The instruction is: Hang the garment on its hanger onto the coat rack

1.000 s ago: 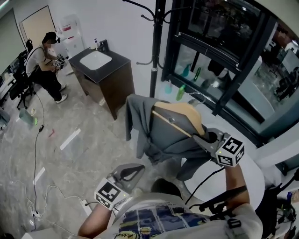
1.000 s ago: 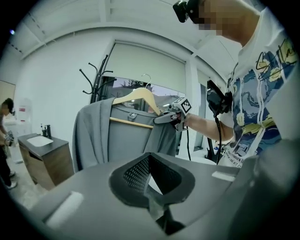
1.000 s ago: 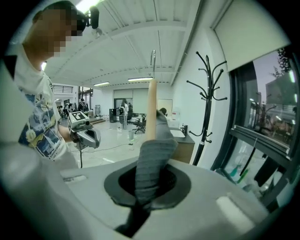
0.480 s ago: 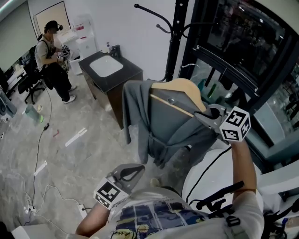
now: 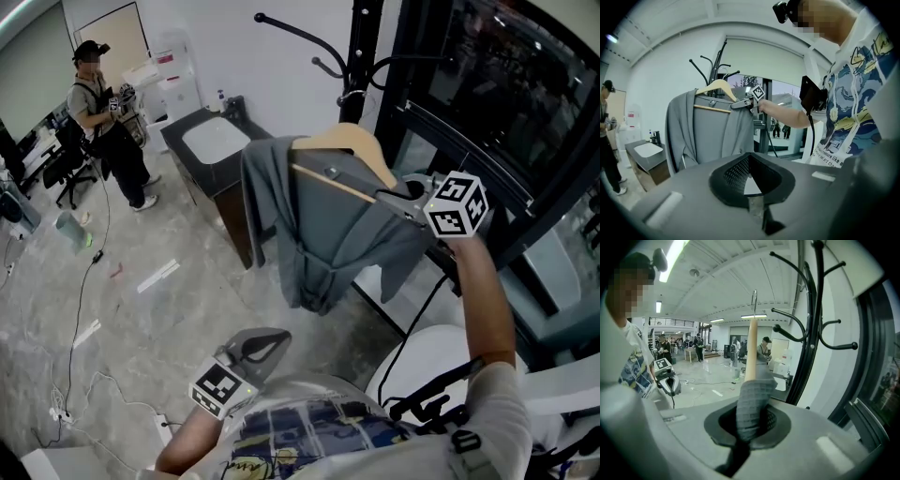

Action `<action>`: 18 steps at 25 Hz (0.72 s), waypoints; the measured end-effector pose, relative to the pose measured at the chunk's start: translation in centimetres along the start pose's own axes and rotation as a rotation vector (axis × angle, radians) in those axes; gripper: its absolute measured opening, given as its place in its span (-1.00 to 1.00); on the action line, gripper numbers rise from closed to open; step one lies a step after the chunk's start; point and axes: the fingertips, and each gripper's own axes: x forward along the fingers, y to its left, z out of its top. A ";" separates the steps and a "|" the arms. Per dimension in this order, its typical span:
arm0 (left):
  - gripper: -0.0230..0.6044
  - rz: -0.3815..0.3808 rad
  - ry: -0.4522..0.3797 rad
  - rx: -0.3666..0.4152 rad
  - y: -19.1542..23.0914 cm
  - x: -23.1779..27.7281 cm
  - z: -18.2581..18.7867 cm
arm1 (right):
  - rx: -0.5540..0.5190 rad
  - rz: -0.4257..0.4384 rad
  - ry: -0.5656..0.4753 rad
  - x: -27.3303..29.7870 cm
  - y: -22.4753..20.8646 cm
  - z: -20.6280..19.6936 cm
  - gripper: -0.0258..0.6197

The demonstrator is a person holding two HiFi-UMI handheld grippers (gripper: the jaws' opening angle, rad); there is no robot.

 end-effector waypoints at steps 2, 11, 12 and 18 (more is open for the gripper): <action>-0.92 0.011 0.004 -0.014 0.5 0.6 0.2 | 0.014 0.004 0.011 1.1 -1.9 -0.3 -0.90; -0.92 0.061 0.022 -0.036 2.5 2.2 -0.1 | 0.038 -0.009 0.072 4.8 -7.5 -3.0 -0.90; -0.92 0.063 0.026 -0.042 2.6 2.3 -0.2 | 0.035 -0.011 0.078 5.1 -7.9 -3.3 -0.90; -0.92 0.075 0.036 -0.049 3.1 2.7 -0.3 | 0.038 -0.006 0.099 6.5 -9.0 -5.0 -0.90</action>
